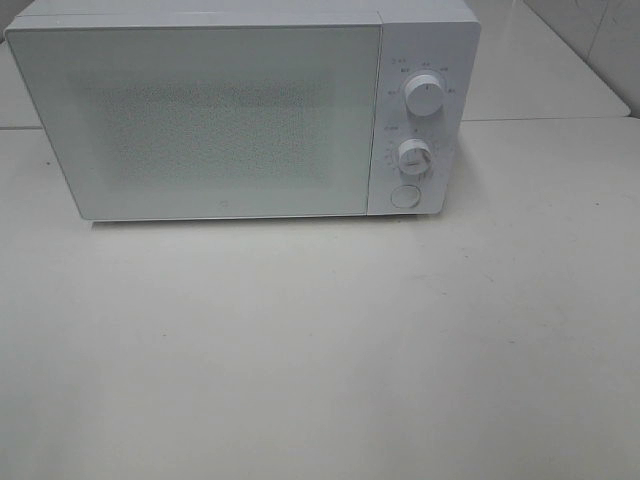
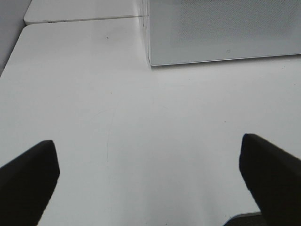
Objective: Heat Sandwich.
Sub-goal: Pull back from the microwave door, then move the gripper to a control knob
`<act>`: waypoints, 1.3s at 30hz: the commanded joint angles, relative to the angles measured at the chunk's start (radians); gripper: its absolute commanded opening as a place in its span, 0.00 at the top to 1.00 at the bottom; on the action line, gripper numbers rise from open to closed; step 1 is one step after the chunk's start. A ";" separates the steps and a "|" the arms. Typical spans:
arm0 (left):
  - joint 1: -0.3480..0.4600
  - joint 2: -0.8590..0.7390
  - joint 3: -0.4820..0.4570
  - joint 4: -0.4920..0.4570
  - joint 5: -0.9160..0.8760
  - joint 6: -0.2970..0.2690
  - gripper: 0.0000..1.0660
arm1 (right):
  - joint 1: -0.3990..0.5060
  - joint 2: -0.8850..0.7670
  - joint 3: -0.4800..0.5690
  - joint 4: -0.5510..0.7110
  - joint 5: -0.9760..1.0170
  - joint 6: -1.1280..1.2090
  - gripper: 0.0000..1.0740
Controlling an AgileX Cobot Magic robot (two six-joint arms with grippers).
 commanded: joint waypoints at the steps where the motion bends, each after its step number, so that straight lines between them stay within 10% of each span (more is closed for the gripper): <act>1: 0.002 -0.026 0.004 -0.010 -0.005 -0.004 0.07 | -0.006 -0.019 0.001 0.002 -0.010 -0.002 0.32; 26: 0.002 -0.026 0.004 -0.009 -0.005 -0.004 0.07 | 0.001 -0.012 -0.011 0.032 -0.026 -0.001 0.32; 39: 0.002 -0.026 0.004 -0.009 -0.005 -0.004 0.07 | 0.001 0.244 -0.022 0.051 -0.174 -0.001 0.32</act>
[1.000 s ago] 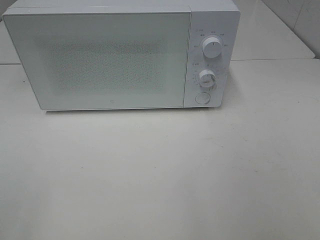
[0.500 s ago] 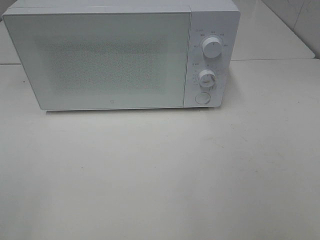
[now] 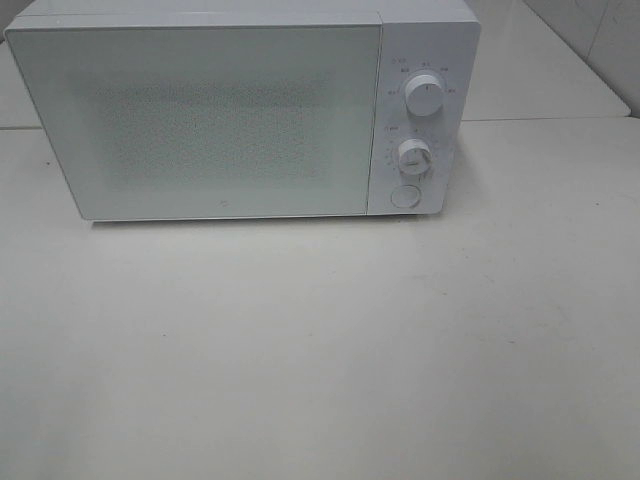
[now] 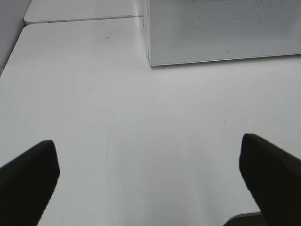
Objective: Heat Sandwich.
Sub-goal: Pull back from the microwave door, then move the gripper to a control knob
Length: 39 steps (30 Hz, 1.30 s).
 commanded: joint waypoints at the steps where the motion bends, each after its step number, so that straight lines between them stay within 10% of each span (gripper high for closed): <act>1: 0.002 -0.026 0.004 -0.009 -0.005 -0.003 0.07 | 0.001 0.020 0.002 0.003 -0.045 -0.001 0.32; 39: 0.002 -0.026 0.004 -0.009 -0.005 -0.003 0.07 | 0.001 0.625 0.042 0.037 -0.778 -0.001 0.32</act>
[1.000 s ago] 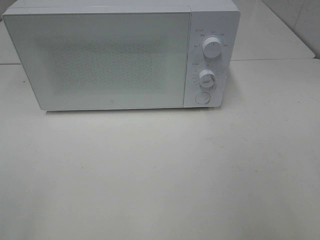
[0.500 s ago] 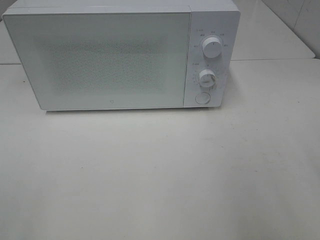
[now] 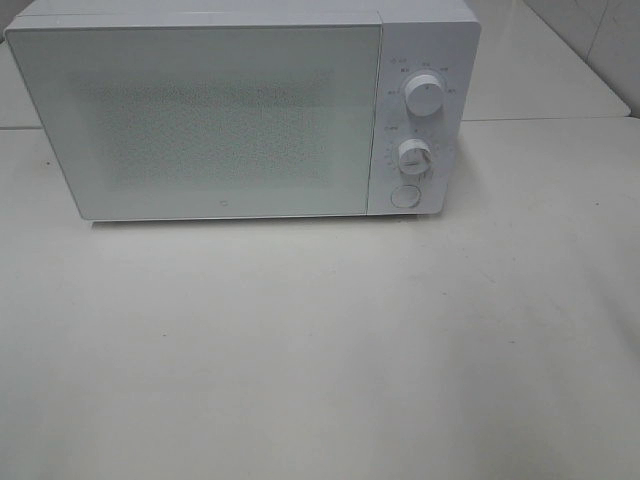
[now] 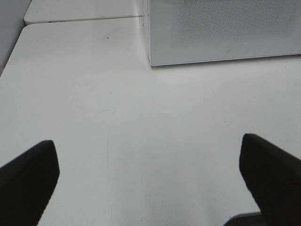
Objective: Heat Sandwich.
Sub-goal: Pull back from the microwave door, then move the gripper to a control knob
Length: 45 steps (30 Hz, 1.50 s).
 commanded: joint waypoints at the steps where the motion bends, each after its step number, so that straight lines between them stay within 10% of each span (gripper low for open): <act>1: 0.002 -0.026 0.004 -0.009 -0.005 -0.003 0.07 | 0.001 0.044 0.001 0.003 -0.094 -0.002 0.32; 21: 0.002 -0.026 0.004 -0.009 -0.005 -0.003 0.07 | 0.016 0.327 0.114 0.077 -0.737 -0.022 0.32; 45: 0.002 -0.026 0.004 -0.009 -0.005 -0.003 0.07 | 0.506 0.825 0.115 0.583 -1.403 -0.299 0.32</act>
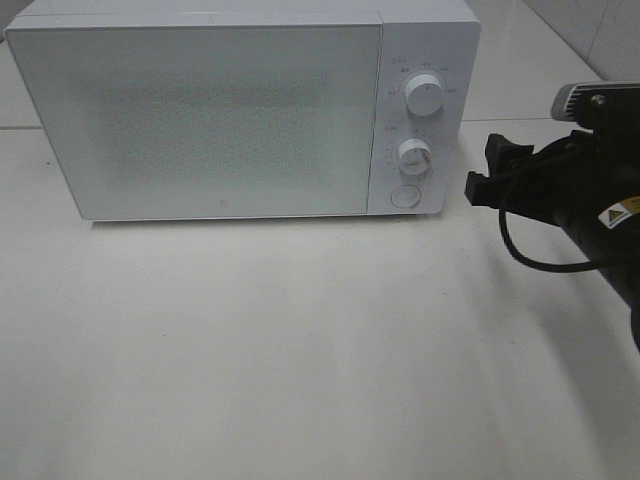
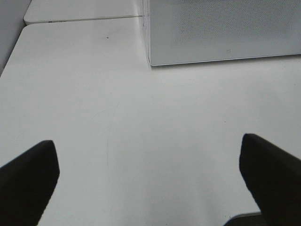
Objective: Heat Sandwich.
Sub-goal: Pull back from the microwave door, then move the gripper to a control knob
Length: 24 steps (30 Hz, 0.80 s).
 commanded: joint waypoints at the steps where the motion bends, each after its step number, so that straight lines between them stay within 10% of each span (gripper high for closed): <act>1: 0.002 -0.026 0.004 -0.009 -0.005 -0.003 0.07 | 0.020 0.016 -0.017 0.018 -0.038 -0.010 0.32; 24: 0.002 -0.026 0.004 -0.009 -0.005 -0.003 0.07 | 0.105 0.287 -0.275 0.043 -0.031 -0.024 0.26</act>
